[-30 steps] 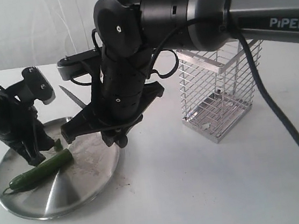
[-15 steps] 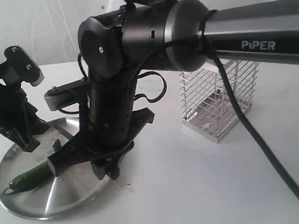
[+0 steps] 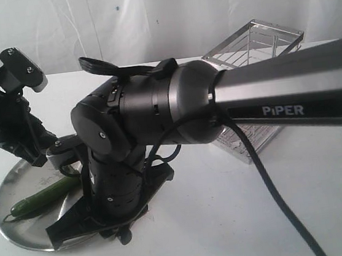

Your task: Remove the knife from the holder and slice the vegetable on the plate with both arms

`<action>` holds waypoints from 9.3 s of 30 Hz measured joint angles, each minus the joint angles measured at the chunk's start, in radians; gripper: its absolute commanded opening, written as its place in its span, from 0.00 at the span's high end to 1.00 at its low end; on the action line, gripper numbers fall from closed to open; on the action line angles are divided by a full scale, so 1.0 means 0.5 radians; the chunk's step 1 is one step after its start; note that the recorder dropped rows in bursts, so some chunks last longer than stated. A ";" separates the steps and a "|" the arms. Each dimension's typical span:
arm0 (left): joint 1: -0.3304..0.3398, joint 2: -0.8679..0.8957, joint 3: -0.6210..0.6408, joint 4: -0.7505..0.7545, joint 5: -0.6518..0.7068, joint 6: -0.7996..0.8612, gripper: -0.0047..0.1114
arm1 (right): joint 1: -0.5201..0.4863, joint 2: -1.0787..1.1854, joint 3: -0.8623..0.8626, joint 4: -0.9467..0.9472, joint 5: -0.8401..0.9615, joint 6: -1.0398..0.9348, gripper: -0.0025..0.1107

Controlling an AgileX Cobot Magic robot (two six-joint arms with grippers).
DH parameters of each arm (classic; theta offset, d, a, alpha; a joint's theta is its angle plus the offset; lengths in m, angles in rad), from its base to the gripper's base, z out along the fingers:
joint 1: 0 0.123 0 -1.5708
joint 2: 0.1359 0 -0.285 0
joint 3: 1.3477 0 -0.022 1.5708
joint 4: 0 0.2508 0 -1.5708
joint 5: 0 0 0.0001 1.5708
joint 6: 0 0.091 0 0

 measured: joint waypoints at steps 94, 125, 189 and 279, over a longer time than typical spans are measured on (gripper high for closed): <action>0.000 0.084 0.020 -0.174 -0.044 -0.068 0.58 | 0.017 0.152 0.016 -0.102 -0.166 0.119 0.98; 0.000 0.513 0.080 -0.371 -0.455 -0.521 0.69 | 0.017 0.152 0.016 -0.091 -0.190 0.119 0.98; 0.000 0.552 0.010 -0.383 -0.305 -0.603 0.96 | 0.017 0.152 0.016 -0.071 -0.190 0.097 0.98; 0.004 0.350 0.002 -0.342 -0.106 -0.611 0.96 | -0.041 0.440 -0.350 0.204 0.188 -0.349 0.98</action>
